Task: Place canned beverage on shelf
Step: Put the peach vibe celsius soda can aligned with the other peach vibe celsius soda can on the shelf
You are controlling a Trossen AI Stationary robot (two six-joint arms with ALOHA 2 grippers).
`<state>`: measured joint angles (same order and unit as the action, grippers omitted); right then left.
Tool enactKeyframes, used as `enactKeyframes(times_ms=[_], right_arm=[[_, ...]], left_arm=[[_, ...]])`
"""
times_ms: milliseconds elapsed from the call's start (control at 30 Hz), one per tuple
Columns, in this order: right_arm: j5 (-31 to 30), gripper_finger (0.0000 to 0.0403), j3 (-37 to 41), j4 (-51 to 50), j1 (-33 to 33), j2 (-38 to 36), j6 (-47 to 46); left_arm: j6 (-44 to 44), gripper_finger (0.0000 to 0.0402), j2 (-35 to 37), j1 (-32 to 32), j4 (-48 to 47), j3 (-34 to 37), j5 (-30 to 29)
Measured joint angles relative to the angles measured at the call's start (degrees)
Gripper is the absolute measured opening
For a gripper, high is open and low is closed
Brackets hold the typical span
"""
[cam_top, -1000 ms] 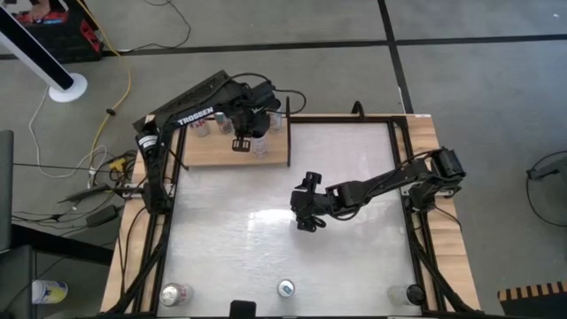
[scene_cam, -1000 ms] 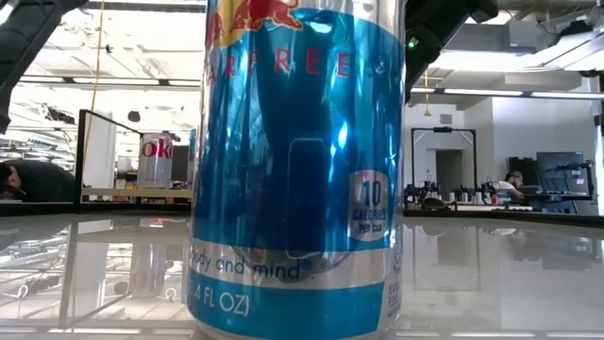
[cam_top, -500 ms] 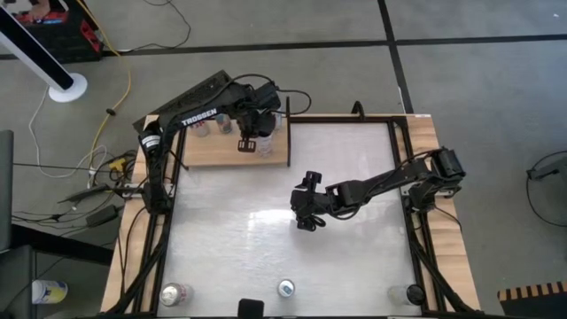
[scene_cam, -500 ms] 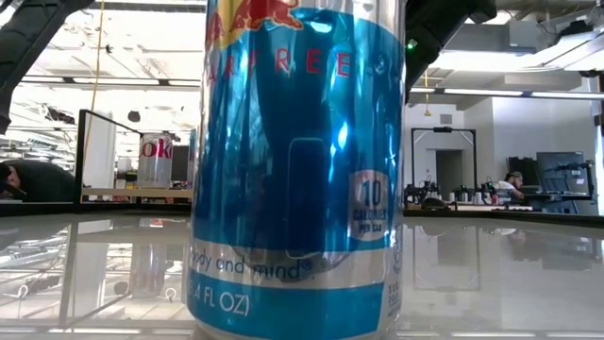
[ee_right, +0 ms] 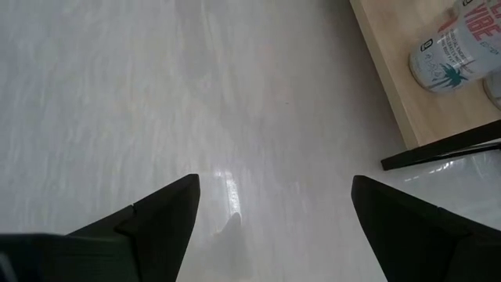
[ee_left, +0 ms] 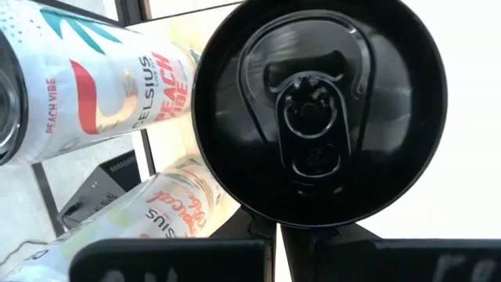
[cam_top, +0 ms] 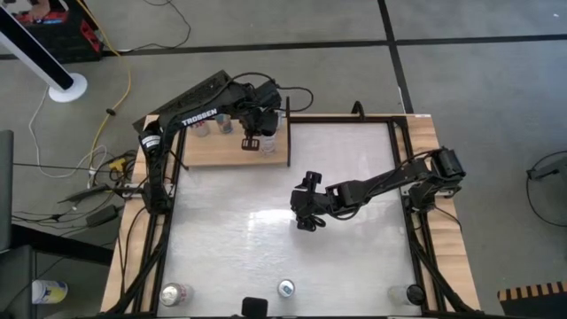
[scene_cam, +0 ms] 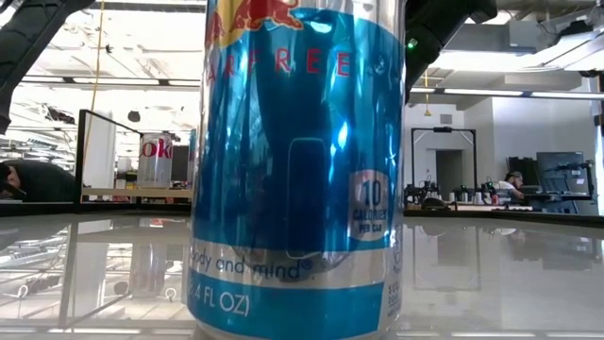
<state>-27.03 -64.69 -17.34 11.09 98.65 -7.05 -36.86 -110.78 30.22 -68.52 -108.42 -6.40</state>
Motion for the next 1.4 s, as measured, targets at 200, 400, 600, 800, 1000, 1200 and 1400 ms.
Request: enactKeyframes(times_ms=[200, 400, 600, 800, 1000, 1200, 1400], right_arm=[[0.0, 0.0359, 0.0, 0.0, 0.0, 0.0, 0.0], [0.0, 0.0359, 0.0, 0.0, 0.0, 0.0, 0.0], [0.0, 0.0359, 0.0, 0.0, 0.0, 0.0, 0.0], [0.0, 0.0359, 0.0, 0.0, 0.0, 0.0, 0.0], [0.0, 0.0359, 0.0, 0.0, 0.0, 0.0, 0.0], [0.0, 0.0359, 0.0, 0.0, 0.1, 0.0, 0.0], [0.0, 0.0359, 0.0, -0.1, 0.1, 0.0, 0.0]], left_arm=[[-0.2, 0.0000, 0.0, 0.0, 0.7, 0.0, 0.4], [-0.1, 0.0000, 0.0, 0.0, 1.8, 0.0, 1.4], [0.7, 0.0000, 0.0, 0.0, 0.8, 0.0, 2.7], [1.7, 0.0000, 0.0, 0.0, -2.8, 0.0, 2.6], [3.6, 0.0000, 0.2, 0.0, -5.0, 1.3, 3.1], [1.7, 0.0000, 0.2, 0.0, -6.7, 7.5, 3.3], [1.0, 0.0000, 0.3, 0.0, -1.5, 9.3, 4.7]])
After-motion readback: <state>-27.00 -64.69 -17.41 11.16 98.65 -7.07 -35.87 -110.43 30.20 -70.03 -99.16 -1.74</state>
